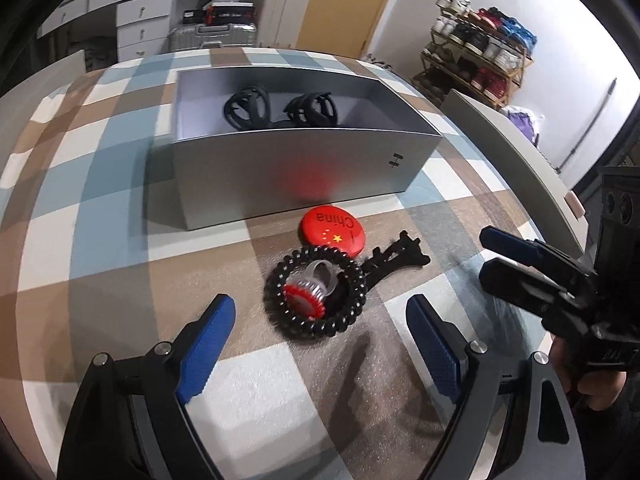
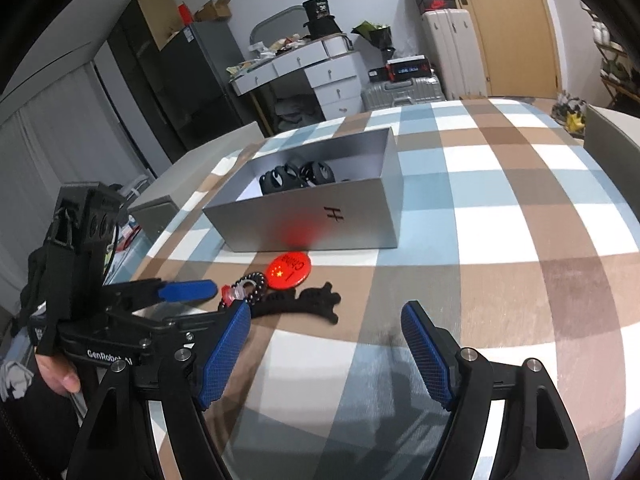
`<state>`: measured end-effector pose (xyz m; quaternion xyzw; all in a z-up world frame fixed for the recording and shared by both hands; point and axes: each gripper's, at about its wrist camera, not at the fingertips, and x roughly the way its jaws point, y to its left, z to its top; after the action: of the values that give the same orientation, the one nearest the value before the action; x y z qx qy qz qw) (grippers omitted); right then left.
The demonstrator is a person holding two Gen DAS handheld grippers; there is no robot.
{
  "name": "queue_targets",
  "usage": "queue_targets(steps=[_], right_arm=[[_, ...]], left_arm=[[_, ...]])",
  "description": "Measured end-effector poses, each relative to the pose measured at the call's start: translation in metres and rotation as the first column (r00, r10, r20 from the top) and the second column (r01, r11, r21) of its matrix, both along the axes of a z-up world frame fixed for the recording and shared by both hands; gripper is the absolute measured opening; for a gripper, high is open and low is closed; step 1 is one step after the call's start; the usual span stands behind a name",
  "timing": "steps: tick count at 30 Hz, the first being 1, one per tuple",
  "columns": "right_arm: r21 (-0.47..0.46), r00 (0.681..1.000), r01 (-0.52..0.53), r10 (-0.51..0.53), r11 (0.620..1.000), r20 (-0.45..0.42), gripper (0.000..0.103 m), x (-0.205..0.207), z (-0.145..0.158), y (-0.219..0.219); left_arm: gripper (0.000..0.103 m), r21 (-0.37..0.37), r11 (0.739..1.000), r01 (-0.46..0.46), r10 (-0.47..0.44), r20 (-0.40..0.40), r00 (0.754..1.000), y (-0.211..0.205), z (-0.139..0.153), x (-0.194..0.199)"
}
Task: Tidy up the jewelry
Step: 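Withdraw both tools and lower the left tool to the black beaded bracelet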
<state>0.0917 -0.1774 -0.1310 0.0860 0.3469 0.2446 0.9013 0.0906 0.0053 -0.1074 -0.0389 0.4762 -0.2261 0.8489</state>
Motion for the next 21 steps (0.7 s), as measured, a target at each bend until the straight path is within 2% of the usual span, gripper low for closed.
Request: queue_targets(steps=[4,7,11,13,17,21], right_arm=[[0.001,1.0,-0.007,0.007,1.0,-0.001,0.078,-0.002,-0.002,0.001],[0.005,1.0,-0.007,0.007,1.0,-0.001,0.078,-0.001,-0.002,0.0],[0.008,1.0,-0.005,0.005,1.0,-0.006,0.078,0.0,-0.003,-0.001],[0.007,1.0,-0.005,0.005,1.0,-0.008,0.078,-0.001,-0.003,-0.001],[0.009,1.0,-0.003,0.003,1.0,-0.008,0.078,-0.001,-0.004,-0.002],[0.011,1.0,0.003,-0.003,1.0,-0.007,0.078,-0.001,-0.004,-0.004]], left_arm=[[0.083,0.004,0.999,0.043,-0.044,0.006,0.999,-0.004,-0.001,0.001],[0.078,0.03,0.996,0.081,-0.081,0.02,0.996,-0.008,-0.001,0.002],[0.065,0.077,0.99,0.117,-0.12,0.04,0.992,-0.013,-0.001,0.002],[0.062,0.077,0.989,0.124,-0.127,0.038,0.991,-0.012,-0.001,0.003],[0.048,0.057,0.989,0.137,-0.138,0.021,0.99,-0.008,-0.001,0.008],[0.045,0.065,0.985,0.159,-0.16,0.012,0.987,-0.009,0.0,0.01]])
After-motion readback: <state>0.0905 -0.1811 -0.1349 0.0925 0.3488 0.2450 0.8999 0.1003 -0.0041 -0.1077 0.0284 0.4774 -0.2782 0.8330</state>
